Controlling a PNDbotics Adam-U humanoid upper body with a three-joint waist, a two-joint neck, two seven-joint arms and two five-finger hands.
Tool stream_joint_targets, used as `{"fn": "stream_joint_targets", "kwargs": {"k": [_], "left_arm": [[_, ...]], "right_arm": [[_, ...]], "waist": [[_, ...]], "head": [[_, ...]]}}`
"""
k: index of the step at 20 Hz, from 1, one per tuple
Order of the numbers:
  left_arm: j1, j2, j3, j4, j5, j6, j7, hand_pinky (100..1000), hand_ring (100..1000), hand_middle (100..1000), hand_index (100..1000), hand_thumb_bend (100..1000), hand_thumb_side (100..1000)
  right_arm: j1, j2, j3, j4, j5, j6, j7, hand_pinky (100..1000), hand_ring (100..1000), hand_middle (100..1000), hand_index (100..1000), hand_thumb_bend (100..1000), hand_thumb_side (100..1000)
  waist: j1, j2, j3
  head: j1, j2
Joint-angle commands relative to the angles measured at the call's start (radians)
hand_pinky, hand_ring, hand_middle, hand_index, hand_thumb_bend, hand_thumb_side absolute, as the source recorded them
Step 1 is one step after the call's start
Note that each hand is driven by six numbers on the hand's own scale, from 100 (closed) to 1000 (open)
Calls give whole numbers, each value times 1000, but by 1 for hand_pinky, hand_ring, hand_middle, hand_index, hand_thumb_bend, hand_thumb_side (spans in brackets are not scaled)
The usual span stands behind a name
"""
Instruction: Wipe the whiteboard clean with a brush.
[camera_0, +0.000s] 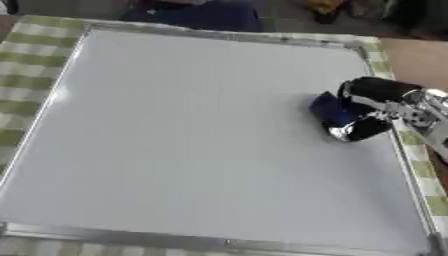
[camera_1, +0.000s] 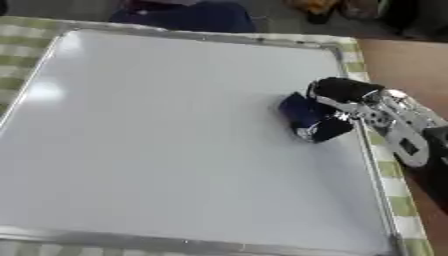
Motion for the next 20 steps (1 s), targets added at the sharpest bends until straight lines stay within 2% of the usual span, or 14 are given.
{"fn": "stream_joint_targets", "kwargs": {"k": [1,10,20], "left_arm": [[-11,15,7,-19,6,2,0,542,631,591,537,102,996],[-11,14,7,-19,6,5,-2,543,631,592,537,103,997],[-10,15,10,-19,5,3,0,543,631,592,537,102,997]], "right_arm": [[2,-38,21,-67,-11,-9,39,194,313,155,293,100,577],[6,-43,32,-135,-14,-2,77,194,313,155,295,100,576],[0,-42,-10,-52,10,30,29,191,309,153,295,100,576]], "waist": [[2,-21,1],[-1,-22,0],[1,-20,1]], "head": [[-5,-10],[-33,-4],[-62,2]]}}
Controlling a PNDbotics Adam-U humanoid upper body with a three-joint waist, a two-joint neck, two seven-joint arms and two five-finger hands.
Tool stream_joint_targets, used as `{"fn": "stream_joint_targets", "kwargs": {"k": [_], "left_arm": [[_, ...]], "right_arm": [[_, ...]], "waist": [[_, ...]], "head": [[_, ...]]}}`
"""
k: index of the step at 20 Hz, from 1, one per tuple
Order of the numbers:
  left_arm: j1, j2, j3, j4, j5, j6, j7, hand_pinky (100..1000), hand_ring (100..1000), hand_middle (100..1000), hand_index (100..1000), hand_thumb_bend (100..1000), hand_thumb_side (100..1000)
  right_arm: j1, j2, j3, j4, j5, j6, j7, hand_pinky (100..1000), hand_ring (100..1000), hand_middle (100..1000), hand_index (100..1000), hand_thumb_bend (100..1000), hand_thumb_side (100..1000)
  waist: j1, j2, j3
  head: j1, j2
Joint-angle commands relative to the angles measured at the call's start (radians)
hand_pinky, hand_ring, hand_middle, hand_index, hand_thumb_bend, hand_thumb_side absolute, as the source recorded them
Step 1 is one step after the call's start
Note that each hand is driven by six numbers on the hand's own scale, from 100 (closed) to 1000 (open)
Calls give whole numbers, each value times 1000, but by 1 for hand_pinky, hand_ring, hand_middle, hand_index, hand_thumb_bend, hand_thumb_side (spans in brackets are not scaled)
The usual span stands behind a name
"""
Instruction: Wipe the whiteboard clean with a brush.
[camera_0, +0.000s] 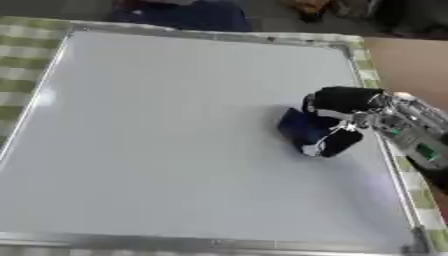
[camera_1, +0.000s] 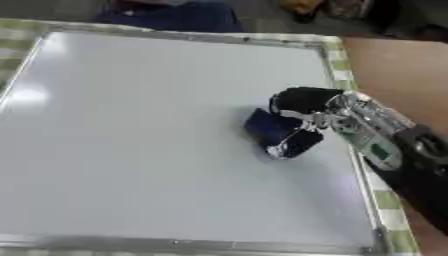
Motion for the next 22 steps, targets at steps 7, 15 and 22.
{"fn": "stream_joint_targets", "kwargs": {"k": [7,15,22], "left_arm": [[-12,15,10,-19,1,-3,0,542,629,591,535,100,1000],[-16,15,9,-19,0,-4,-2,542,628,591,535,100,1000],[-15,15,10,-19,0,-2,-2,542,628,591,535,100,1000]], "right_arm": [[-31,-51,-61,93,31,21,-74,189,307,152,295,100,580],[-58,-60,-94,161,41,50,-111,187,303,150,296,100,583],[-69,-59,-100,198,36,54,-121,182,297,145,295,100,583]], "waist": [[4,-9,12],[3,0,16],[2,-2,16]], "head": [[-11,-9],[-5,-19],[-2,-20]]}}
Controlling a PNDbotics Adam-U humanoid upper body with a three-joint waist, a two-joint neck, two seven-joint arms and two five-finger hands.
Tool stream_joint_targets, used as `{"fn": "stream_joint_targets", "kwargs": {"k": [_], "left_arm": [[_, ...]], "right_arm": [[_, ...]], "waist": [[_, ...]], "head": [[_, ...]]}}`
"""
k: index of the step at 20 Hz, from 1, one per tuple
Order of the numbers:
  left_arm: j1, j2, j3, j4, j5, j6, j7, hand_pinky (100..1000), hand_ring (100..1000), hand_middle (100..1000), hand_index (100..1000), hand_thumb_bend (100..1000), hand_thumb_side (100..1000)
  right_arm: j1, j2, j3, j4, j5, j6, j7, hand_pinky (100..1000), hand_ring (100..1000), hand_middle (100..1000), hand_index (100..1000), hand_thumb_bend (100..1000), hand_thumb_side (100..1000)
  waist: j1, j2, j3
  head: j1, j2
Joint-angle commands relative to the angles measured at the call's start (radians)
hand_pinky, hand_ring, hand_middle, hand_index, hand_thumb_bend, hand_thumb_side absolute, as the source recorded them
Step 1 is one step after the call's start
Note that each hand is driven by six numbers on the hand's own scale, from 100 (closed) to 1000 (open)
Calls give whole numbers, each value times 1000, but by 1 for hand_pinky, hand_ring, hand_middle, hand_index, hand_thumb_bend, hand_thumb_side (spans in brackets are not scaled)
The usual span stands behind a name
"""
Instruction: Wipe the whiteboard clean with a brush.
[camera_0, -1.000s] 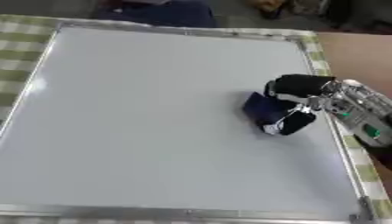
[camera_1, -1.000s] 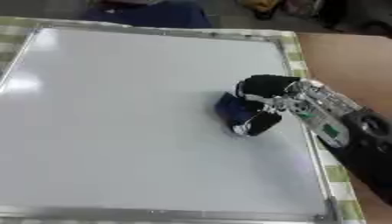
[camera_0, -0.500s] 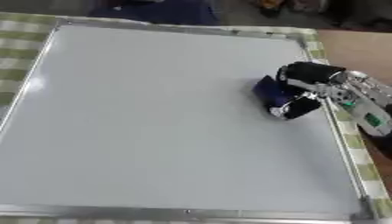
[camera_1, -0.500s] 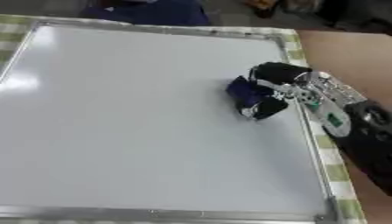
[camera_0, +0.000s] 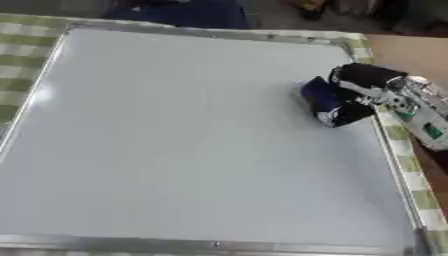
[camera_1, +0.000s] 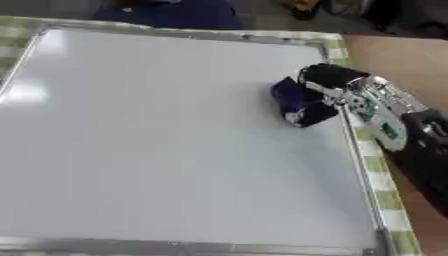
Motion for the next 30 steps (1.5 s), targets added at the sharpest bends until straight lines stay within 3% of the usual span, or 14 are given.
{"fn": "stream_joint_targets", "kwargs": {"k": [1,17,30], "left_arm": [[-8,15,10,-19,2,0,-2,542,628,591,535,100,1000],[-6,11,9,-19,8,6,1,544,628,592,538,106,994],[0,11,7,-19,18,14,3,545,629,593,541,116,986]], "right_arm": [[-11,-44,-14,4,2,-1,-6,181,296,145,295,100,583],[8,-23,47,-100,-59,-42,87,171,288,138,293,100,578],[-9,10,99,-226,-192,-49,230,163,270,126,287,100,581]], "waist": [[2,-20,-2],[5,-40,-11],[8,-69,-21]], "head": [[0,-11],[11,12],[8,24]]}}
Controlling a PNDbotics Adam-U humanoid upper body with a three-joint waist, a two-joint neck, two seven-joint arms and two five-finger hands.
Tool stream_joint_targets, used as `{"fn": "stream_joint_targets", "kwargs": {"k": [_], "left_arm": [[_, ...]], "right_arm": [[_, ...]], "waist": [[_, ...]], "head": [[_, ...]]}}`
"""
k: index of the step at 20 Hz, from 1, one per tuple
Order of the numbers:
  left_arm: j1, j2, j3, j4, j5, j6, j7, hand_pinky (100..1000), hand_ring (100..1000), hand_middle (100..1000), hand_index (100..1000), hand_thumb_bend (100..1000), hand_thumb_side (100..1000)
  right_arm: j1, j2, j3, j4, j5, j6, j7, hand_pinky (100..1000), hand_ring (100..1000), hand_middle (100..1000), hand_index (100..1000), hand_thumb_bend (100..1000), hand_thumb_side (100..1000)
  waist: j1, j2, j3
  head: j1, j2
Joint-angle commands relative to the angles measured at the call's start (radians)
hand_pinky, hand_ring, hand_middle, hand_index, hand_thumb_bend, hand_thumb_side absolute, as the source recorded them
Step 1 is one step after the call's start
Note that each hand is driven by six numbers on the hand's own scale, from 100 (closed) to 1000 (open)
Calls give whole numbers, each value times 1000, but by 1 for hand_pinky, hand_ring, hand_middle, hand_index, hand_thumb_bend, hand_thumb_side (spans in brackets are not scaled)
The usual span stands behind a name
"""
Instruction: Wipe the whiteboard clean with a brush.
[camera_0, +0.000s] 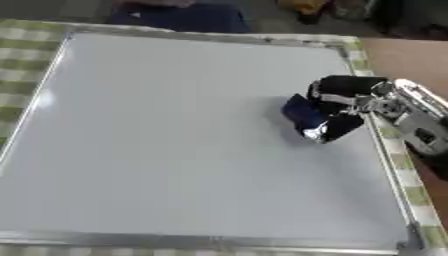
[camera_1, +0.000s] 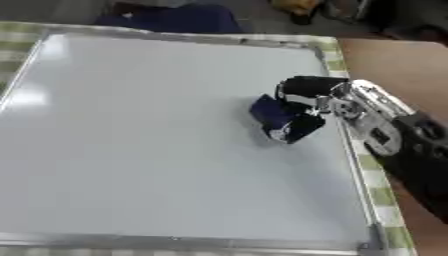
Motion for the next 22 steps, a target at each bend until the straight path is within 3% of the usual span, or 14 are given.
{"fn": "stream_joint_targets", "kwargs": {"k": [1,7,12,16,22], "left_arm": [[-2,11,8,-19,4,5,1,545,629,593,541,117,986],[2,11,10,-19,4,5,3,545,628,593,540,116,987],[2,11,10,-19,3,5,4,545,628,593,540,116,987],[1,10,8,-19,7,8,2,542,627,593,540,117,987],[-1,7,9,-19,9,6,2,542,627,593,540,120,985]], "right_arm": [[-24,-7,0,-59,-46,1,41,162,269,125,287,100,582],[-47,20,-6,-179,-74,1,67,155,255,116,283,100,589],[-45,20,-9,-210,-74,11,71,155,255,116,283,100,589],[-75,46,43,-272,-71,-24,89,152,256,113,286,100,590],[-98,97,74,-322,3,-54,106,148,253,109,286,100,591]], "waist": [[5,-26,-2],[7,-27,-6],[7,-27,-6],[7,-28,-5],[8,-27,-1]], "head": [[-1,5],[5,6],[5,7],[5,10],[2,8]]}}
